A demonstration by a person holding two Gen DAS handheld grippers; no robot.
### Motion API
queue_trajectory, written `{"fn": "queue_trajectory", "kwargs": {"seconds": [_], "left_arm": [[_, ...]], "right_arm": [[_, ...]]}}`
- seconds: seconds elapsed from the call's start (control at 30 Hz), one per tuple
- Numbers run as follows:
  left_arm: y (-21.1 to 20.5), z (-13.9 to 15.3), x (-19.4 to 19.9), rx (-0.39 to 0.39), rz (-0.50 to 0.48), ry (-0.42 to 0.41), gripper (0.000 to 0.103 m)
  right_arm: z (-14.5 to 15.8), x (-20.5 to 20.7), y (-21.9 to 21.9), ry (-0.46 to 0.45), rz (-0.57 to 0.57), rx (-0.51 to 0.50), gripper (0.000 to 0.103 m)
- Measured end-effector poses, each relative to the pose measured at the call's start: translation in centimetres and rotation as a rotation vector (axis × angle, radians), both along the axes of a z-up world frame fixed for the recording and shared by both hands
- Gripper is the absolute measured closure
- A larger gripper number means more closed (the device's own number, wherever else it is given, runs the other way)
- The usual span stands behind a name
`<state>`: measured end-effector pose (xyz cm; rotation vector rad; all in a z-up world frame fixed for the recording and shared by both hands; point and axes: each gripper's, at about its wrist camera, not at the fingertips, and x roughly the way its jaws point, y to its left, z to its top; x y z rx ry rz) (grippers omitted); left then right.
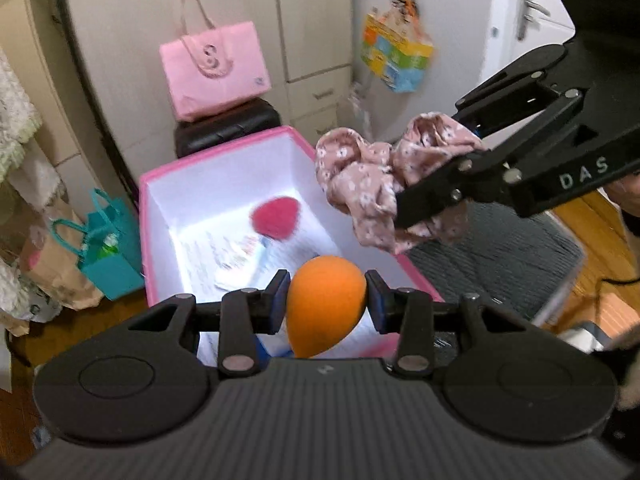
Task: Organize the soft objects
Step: 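Lift and carry the scrunchie and orange sponge with both grippers over the pink box, then open both grippers to drop the scrunchie and orange sponge into the box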
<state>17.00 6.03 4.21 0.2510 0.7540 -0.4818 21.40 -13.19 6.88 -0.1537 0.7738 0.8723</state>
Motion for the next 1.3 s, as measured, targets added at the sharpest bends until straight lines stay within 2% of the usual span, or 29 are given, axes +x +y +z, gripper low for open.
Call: {"fn": "queue_trajectory", "kwargs": {"seconds": [0.27,0.47,0.6,0.7,0.8,0.97,1.1,1.3], "left_arm": [[1.3,-3.2,7.9,-0.002,0.114,0.022,0.063],[2.6,-5.1,13.0,-0.045,0.201,0.114,0.063],[2.6,-6.4,15.4,0.016,0.261,0.133,0.063],[2.6,-7.1,16.2,0.026,0.261,0.138,0.063],[2.3,-7.3,16.5,0.056,0.255,0.098,0.063],[2.2,-7.5,17.0,0.064,0.264,0.082,0.056],[2.4,-7.4,16.7,0.067,0.275,0.046,0.051],[2.9,-5.6,13.9,0.047,0.231,-0.012,0.044]], "right_arm": [[-2.8,7.9,3.9,0.097,-0.052,0.021,0.074],[-4.9,12.5,6.7,0.156,-0.117,-0.015,0.074],[-6.6,15.1,6.8,0.203,-0.179,-0.014,0.073],[-7.9,16.2,6.4,0.255,-0.198,0.009,0.073],[-8.9,17.2,6.3,0.296,-0.215,0.025,0.072],[-9.9,18.3,6.8,0.311,-0.229,0.016,0.064],[-9.8,18.8,6.5,0.323,-0.237,0.026,0.047],[-9.2,18.3,5.6,0.332,-0.228,0.050,0.040]]}}
